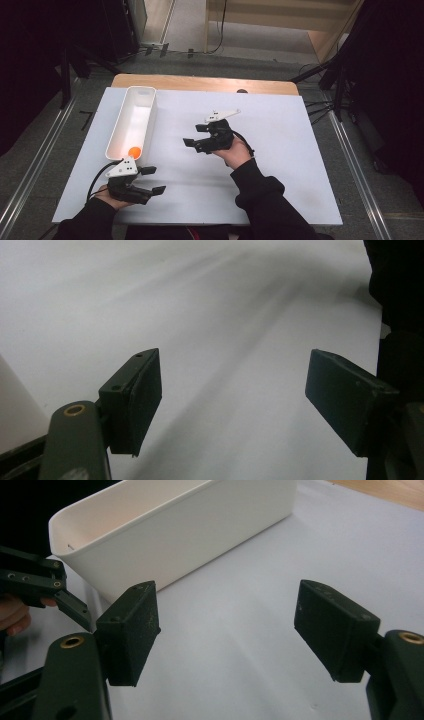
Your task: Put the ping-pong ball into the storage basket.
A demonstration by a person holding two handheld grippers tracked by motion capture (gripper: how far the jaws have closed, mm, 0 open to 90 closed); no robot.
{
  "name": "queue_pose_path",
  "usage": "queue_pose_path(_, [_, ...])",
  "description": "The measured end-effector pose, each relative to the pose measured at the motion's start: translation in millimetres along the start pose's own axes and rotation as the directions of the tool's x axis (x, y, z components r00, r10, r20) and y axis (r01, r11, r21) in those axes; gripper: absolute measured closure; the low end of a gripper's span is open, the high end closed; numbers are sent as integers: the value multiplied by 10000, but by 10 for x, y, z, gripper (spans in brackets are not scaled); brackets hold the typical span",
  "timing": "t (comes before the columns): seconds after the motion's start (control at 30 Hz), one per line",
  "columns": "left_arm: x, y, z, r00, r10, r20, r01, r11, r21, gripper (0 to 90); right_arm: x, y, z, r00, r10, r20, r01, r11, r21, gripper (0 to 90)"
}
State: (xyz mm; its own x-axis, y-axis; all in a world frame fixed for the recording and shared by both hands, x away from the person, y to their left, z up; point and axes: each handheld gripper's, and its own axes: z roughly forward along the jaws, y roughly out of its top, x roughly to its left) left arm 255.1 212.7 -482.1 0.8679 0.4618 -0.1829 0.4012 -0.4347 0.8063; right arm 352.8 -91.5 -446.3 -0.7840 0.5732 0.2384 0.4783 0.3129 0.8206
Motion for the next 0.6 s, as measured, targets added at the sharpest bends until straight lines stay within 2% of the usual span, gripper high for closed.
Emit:
queue_pose_path(0.17, [6,4,-2,10000,1,31,-1,10000,-27,231,-42,-48,-99,9999,106,107,-104,9998,-156,249])
queue_pose_path(0.6, [10,9,3,10000,-30,34,30,10000,-62,231,-59,-145,-207,9996,164,209,-163,9999,-34,249])
